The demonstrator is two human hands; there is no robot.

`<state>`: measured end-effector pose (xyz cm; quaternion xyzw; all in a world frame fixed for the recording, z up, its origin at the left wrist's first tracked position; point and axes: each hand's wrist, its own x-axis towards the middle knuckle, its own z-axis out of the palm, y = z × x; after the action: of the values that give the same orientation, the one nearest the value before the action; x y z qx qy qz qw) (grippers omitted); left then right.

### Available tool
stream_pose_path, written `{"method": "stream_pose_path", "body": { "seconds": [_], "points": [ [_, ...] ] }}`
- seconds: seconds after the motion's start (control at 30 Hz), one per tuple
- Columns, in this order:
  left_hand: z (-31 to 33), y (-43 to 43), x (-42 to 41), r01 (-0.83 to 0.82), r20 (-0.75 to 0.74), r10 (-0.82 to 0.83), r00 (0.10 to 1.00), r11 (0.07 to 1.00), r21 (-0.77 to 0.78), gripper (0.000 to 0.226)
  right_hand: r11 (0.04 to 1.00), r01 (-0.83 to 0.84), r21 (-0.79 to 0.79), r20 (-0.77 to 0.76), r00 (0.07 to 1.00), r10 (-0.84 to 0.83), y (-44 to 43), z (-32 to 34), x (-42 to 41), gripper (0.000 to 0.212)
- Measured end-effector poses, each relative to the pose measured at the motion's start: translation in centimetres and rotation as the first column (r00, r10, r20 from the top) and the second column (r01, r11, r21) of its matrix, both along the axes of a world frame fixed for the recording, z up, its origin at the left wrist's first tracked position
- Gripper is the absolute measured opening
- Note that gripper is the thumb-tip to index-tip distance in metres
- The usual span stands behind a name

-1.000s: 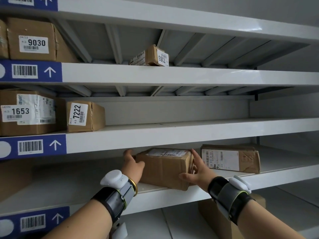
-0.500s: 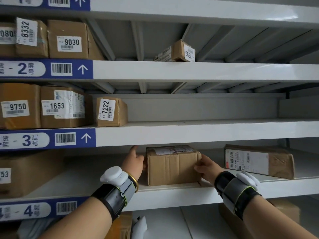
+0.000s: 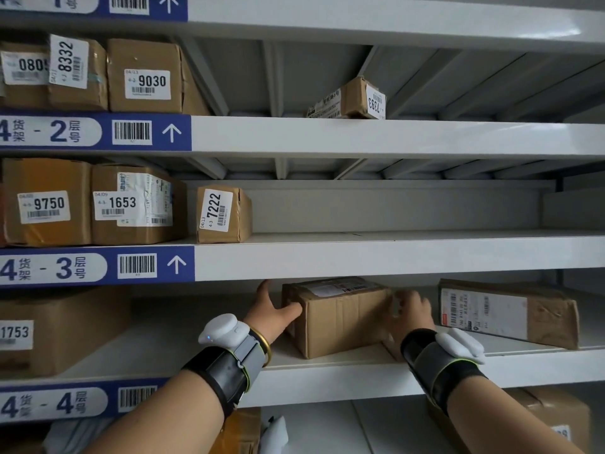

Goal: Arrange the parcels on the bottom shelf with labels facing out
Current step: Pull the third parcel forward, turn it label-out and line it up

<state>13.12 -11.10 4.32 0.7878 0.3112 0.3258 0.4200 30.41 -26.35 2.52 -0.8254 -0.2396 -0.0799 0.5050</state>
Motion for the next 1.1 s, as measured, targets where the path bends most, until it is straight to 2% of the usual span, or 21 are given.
{"method": "stream_pose_path", "body": {
  "seconds": [0.03,0.1,0.2,0.27,0.3,0.4,0.43,0.57,0.67,0.77,0.93,1.03,1.1],
  "points": [
    [0.0,0.2,0.1,0.011,-0.051,-0.011,0.999,1.0,-0.01,0.086,0.998,0.021,0.056,0.013,1.0,-0.021,-0.1,0.1,-0.7,0.036],
    [-0.1,0.4,0.2,0.041,-0.14,-0.044,0.989,0.999,-0.021,0.086,0.994,-0.082,0.073,0.041,0.996,0.08,0.0,0.2,-2.2,0.026],
    [-0.2,0.7,0.4,0.096,-0.136,-0.1,0.986,0.995,-0.035,0.086,0.972,-0.233,-0.031,0.063,0.97,0.234,1.1,-0.3,-4.3,0.013],
    [-0.2,0.7,0.4,0.096,-0.118,-0.098,0.988,0.995,-0.026,0.091,0.97,-0.239,-0.037,0.056,0.969,0.241,1.5,-0.6,-5.0,0.021],
    [-0.3,0.9,0.5,0.088,-0.096,-0.092,0.991,0.995,-0.045,0.085,0.97,-0.242,-0.036,0.042,0.969,0.244,1.5,-0.8,-5.3,0.024],
    [-0.5,1.4,0.6,0.108,0.058,-0.099,0.993,0.973,-0.206,0.036,0.953,-0.293,-0.08,0.022,0.955,0.296,1.1,-1.0,-5.5,0.032],
    [-0.5,1.5,0.5,0.113,0.099,-0.092,0.991,0.965,-0.237,0.027,0.946,-0.311,-0.091,0.013,0.95,0.313,1.1,-0.9,-5.5,0.035],
    [-0.2,1.4,-0.3,0.109,0.102,-0.089,0.991,0.972,-0.21,0.047,0.936,-0.333,-0.111,-0.036,0.943,0.331,1.2,-0.8,-5.7,0.037],
    [-0.2,1.6,-0.7,0.058,0.029,-0.054,0.998,0.988,-0.143,0.046,0.929,-0.355,-0.105,-0.076,0.934,0.348,1.3,-1.1,-5.6,0.036],
    [-0.3,2.0,-1.2,0.023,0.013,-0.022,1.0,0.995,-0.101,0.041,0.903,-0.429,-0.031,-0.158,0.894,0.419,2.0,-1.3,-5.4,0.036],
    [-0.6,1.9,-2.7,0.089,-0.039,-0.089,0.995,0.996,-0.005,0.035,0.867,-0.45,0.216,-0.289,0.818,0.497,3.4,-1.0,-6.1,0.016],
    [-0.7,1.7,-3.8,0.128,-0.053,-0.123,0.991,0.988,0.082,0.035,0.828,-0.462,0.319,-0.322,0.769,0.553,4.3,-0.3,-7.0,0.037],
    [-0.6,1.8,-4.4,0.13,-0.025,-0.128,0.991,0.986,0.103,0.041,0.814,-0.468,0.343,-0.291,0.771,0.566,4.7,-0.1,-7.5,0.047]
  ]
}}
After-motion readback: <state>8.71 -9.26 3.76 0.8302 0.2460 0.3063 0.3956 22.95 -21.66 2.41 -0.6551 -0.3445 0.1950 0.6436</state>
